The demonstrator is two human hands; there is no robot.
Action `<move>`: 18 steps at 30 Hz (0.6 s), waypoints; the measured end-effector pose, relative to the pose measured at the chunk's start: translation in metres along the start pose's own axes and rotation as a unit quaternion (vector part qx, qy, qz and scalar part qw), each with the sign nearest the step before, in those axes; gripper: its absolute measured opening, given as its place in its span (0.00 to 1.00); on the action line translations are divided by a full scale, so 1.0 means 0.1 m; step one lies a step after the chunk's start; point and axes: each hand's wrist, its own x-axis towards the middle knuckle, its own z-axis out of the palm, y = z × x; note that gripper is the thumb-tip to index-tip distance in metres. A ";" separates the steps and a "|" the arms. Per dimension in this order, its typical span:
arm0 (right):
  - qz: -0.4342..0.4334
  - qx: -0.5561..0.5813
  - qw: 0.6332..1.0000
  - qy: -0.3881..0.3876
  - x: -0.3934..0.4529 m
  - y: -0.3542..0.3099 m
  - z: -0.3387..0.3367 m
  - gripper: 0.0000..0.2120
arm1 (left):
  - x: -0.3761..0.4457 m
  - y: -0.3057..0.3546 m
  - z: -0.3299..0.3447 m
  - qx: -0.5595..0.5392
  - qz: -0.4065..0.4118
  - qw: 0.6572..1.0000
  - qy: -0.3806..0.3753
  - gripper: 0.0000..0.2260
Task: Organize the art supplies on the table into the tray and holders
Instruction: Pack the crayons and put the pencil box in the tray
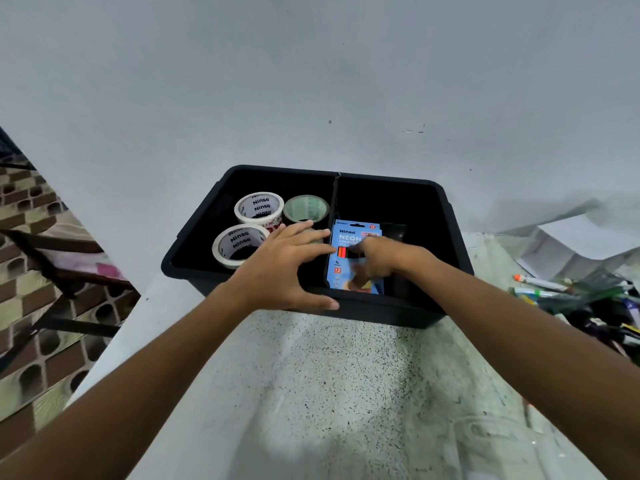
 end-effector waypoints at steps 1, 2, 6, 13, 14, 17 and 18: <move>0.000 -0.016 1.000 -0.001 -0.01 -0.02 0.02 0.40 | 0.00 0.00 0.00 0.001 -0.001 1.000 0.001 0.43; -0.003 -0.037 0.999 -0.001 -0.02 -0.03 0.05 0.37 | 0.01 0.00 0.00 0.001 -0.002 1.000 0.003 0.43; -0.037 -0.098 0.994 0.001 -0.08 0.00 0.10 0.19 | 0.02 0.01 0.00 -0.008 -0.003 1.000 0.009 0.43; -0.106 0.090 0.990 -0.011 -0.57 0.19 0.00 0.21 | -0.03 0.01 0.01 0.018 0.005 1.000 0.016 0.43; -0.113 0.112 0.987 0.018 -0.69 0.22 0.03 0.22 | -0.03 0.02 0.01 0.029 0.007 0.999 0.015 0.42; -0.133 0.058 0.983 0.116 -1.03 0.35 0.17 0.27 | -0.03 0.03 0.03 0.073 0.021 0.997 0.021 0.38; -0.139 0.009 0.978 0.155 -1.14 0.41 0.21 0.28 | -0.02 0.04 0.04 0.084 0.026 0.996 0.025 0.37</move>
